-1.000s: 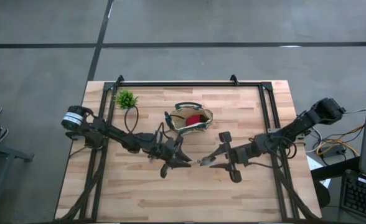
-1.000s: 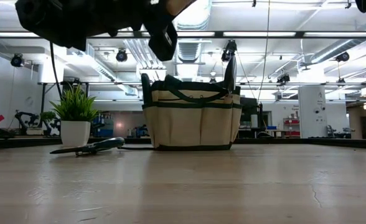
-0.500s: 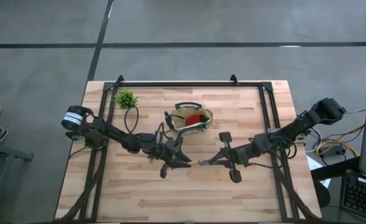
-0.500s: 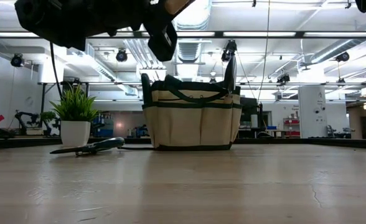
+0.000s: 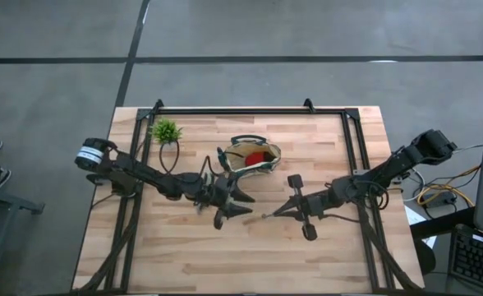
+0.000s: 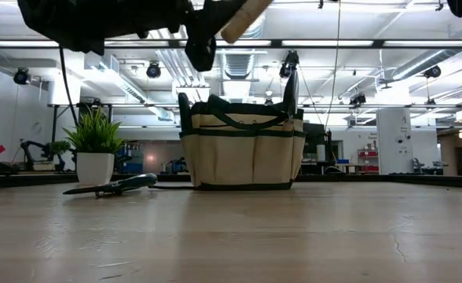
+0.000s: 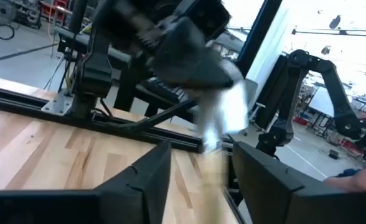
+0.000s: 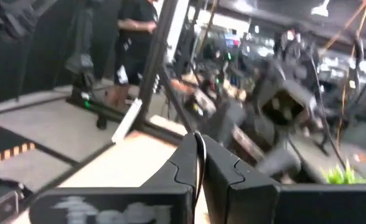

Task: Pick & Place Garden tools in Gardening bag
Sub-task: Put the brown trowel into the green bag

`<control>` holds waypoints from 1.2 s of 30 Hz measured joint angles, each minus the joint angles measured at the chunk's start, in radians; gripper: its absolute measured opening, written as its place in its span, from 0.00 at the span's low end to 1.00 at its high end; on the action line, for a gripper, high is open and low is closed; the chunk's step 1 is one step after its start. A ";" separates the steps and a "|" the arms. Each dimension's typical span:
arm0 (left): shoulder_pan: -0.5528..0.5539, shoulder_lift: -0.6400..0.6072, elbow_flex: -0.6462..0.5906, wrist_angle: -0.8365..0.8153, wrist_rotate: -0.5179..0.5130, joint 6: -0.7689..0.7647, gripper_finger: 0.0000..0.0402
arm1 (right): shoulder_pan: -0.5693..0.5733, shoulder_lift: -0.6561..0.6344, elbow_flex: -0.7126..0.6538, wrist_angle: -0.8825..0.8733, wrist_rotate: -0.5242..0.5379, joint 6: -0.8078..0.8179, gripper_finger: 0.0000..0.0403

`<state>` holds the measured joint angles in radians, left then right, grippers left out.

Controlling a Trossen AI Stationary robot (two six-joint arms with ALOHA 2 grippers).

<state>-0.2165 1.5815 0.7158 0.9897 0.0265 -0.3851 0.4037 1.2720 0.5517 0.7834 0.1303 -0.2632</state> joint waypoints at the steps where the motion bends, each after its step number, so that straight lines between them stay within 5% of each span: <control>1: 0.000 -0.011 -0.001 -0.009 0.003 0.002 0.45 | -0.005 0.002 0.000 -0.017 0.001 0.009 0.02; 10: -0.006 -0.162 -0.002 -0.165 0.013 0.047 0.52 | -0.073 0.103 0.000 -0.058 0.062 0.007 0.02; 21: -0.042 -0.243 -0.002 -0.231 0.016 0.073 0.52 | -0.106 0.299 0.158 -0.032 0.338 -0.184 0.02; 29: -0.066 -0.236 -0.003 -0.257 0.016 0.073 0.52 | -0.106 0.332 0.314 -0.270 0.504 -0.234 0.02; 36: -0.072 -0.236 -0.002 -0.262 0.015 0.086 0.52 | -0.106 0.326 0.361 -0.339 0.527 -0.271 0.02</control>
<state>-0.2890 1.3453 0.7135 0.7279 0.0419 -0.2990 0.2981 1.5983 0.9126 0.4446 0.6576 -0.5338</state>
